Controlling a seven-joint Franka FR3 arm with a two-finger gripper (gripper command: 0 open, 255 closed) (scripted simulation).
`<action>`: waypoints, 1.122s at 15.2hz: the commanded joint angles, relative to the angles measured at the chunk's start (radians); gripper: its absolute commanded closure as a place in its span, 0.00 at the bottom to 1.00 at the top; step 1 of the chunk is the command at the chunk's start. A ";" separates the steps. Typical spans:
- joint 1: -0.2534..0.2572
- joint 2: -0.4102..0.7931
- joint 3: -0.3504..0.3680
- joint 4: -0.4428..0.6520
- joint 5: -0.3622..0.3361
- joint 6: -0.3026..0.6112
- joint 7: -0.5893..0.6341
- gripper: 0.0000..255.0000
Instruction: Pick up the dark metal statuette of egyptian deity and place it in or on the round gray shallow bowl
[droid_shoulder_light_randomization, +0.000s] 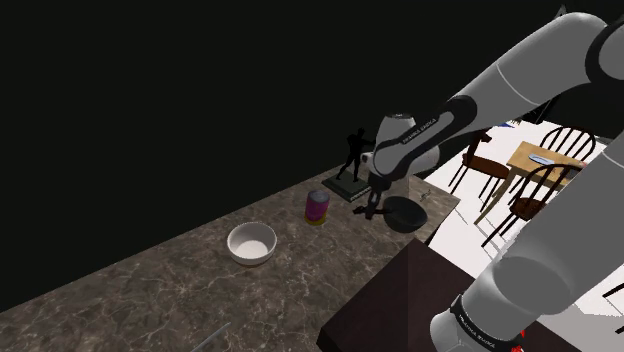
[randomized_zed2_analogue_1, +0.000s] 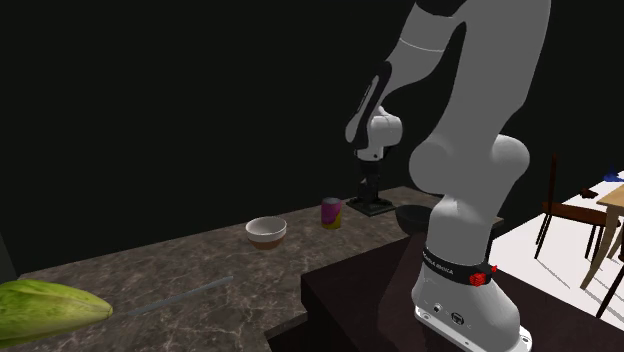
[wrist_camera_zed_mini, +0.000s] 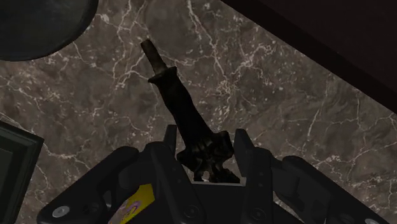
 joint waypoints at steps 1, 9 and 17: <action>-0.033 0.005 -0.038 0.005 -0.010 0.002 -0.065 1.00; -0.141 0.091 -0.161 0.113 0.009 -0.015 -0.313 1.00; -0.246 0.235 -0.229 0.278 0.096 -0.040 -0.556 1.00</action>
